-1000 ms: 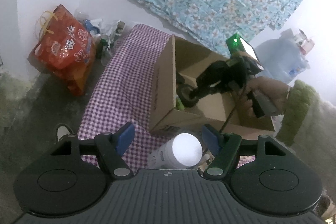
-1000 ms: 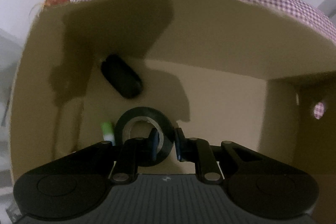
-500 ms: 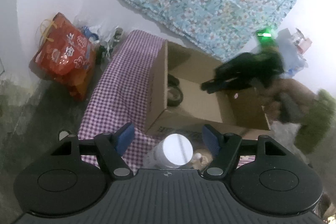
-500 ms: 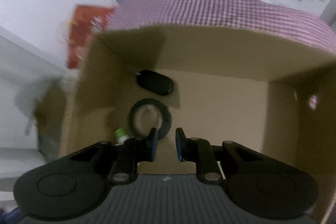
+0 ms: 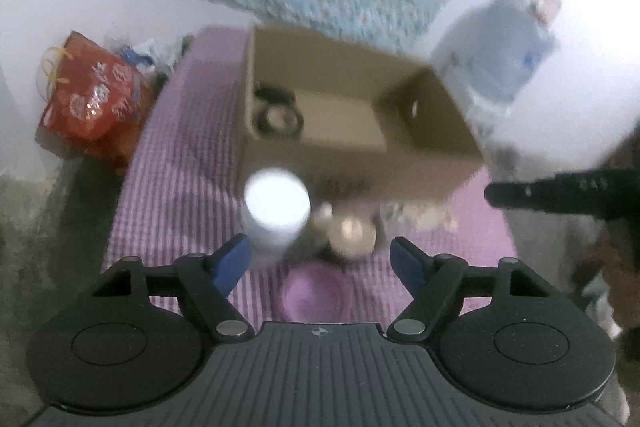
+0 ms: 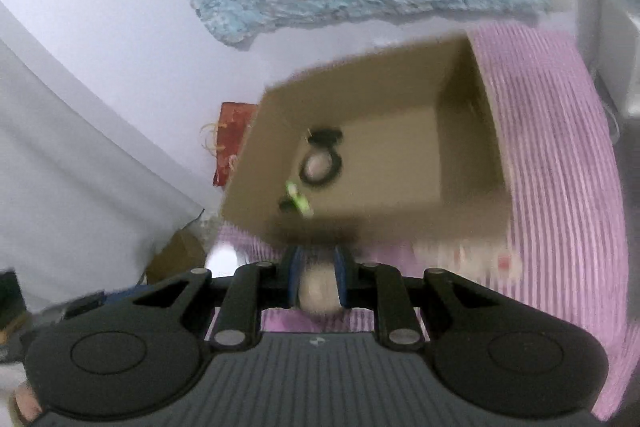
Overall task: Organize rigid objects
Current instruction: 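Return the right tool to the table and grip the pink lid's rim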
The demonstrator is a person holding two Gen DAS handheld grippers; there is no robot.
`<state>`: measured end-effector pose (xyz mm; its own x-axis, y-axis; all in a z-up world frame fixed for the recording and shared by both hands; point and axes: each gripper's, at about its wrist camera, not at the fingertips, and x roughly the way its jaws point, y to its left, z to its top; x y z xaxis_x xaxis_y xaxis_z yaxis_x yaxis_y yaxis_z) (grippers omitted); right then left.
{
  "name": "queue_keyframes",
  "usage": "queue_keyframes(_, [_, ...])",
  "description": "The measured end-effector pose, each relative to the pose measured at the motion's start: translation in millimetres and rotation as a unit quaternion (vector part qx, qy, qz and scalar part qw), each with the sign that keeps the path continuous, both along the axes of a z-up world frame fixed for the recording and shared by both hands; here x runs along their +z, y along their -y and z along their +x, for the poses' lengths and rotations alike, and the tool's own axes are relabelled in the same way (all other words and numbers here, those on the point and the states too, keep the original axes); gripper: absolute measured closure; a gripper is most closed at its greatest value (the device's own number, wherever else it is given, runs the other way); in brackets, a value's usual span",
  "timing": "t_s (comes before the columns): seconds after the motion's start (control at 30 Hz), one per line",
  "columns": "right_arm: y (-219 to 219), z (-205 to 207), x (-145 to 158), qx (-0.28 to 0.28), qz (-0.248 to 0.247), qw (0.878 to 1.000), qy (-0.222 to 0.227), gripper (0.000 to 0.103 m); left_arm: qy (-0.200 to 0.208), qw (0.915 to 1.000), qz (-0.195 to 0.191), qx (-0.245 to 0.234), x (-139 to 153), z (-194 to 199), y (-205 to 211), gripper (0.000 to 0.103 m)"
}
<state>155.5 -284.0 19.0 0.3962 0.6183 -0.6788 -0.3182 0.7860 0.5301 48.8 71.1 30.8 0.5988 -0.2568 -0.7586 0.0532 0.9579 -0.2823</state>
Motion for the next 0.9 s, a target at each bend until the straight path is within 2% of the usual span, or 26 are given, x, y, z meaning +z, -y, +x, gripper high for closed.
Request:
queue_keyframes(0.13, [-7.1,-27.5,-52.7,-0.008,0.014,0.999,-0.041,0.083,-0.049,0.998,0.035,-0.018,-38.0,1.9,20.5,0.026])
queue_keyframes(0.27, [-25.5,-40.9,-82.0,-0.014,0.008,0.999,-0.052,0.082,-0.082,0.9948,0.056,-0.024,-67.8,6.1,34.8,0.026])
queue_keyframes(0.47, [-49.7,-29.7,-100.5,0.001,0.006,0.998,-0.069,0.08,-0.101,0.9921,0.069,-0.03,-89.7,16.1,47.4,0.021])
queue_keyframes(0.57, [-58.5,-27.2,-108.3,0.005,-0.001,0.998,-0.067,0.058,-0.103,0.9911,0.077,-0.036,-95.2,20.6,51.6,0.018])
queue_keyframes(0.6, [-61.2,-25.5,-110.4,0.007,-0.004,0.998,-0.063,0.057,-0.104,0.9906,0.08,-0.036,-97.3,21.2,52.8,0.018])
queue_keyframes(0.8, [-77.3,-14.9,-121.7,0.025,-0.022,0.998,-0.059,0.058,-0.108,0.9895,0.089,-0.037,-109.1,27.2,52.5,0.021])
queue_keyframes(0.9, [-87.9,-10.4,-128.6,0.035,-0.027,0.997,-0.061,0.064,-0.11,0.989,0.091,-0.038,-113.1,29.8,54.1,0.025])
